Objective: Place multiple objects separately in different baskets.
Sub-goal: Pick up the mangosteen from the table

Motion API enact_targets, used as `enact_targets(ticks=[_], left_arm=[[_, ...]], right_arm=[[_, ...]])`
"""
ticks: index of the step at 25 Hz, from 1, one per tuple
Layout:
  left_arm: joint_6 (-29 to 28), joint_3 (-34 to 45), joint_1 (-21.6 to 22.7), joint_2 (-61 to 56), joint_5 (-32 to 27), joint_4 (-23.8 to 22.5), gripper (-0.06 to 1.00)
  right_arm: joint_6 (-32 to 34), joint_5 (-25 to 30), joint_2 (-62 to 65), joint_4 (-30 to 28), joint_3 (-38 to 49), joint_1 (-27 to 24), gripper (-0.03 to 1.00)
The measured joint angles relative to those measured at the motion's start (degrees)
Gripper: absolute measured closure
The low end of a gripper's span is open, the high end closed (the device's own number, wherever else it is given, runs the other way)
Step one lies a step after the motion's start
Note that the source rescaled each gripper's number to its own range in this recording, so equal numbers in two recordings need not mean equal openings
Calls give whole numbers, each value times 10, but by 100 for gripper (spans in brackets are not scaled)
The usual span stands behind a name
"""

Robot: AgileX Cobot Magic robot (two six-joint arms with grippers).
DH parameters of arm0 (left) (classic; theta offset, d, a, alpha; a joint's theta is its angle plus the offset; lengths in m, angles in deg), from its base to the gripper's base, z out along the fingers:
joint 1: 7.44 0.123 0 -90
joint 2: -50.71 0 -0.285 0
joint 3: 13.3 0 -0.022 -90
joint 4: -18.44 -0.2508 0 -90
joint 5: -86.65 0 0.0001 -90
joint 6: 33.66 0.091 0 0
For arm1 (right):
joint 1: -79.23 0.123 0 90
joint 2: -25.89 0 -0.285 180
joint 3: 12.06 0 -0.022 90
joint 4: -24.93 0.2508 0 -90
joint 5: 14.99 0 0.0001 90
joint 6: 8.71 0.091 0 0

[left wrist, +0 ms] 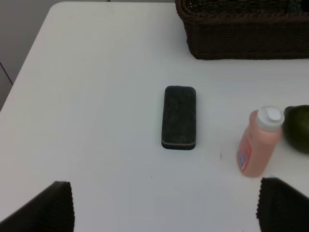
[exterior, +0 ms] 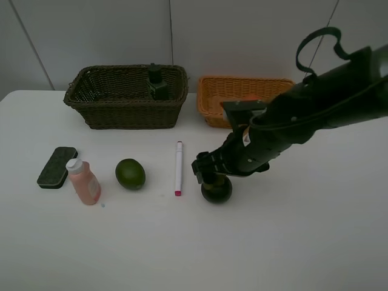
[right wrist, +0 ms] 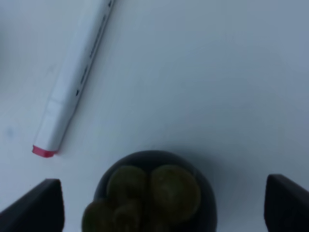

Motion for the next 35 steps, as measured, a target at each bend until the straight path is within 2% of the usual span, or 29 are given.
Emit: enact_targets(ticks=[28, 31, 34, 35], left_arm=[[0, 0, 0, 0, 0, 0, -6], [0, 0, 0, 0, 0, 0, -6], [0, 0, 0, 0, 0, 0, -6], [0, 0, 0, 0, 0, 0, -6]], right_arm=[[0, 1, -31, 11, 4, 4, -3], [0, 2, -31, 11, 4, 4, 5], [0, 2, -31, 11, 4, 4, 25], [0, 2, -31, 11, 4, 4, 26]])
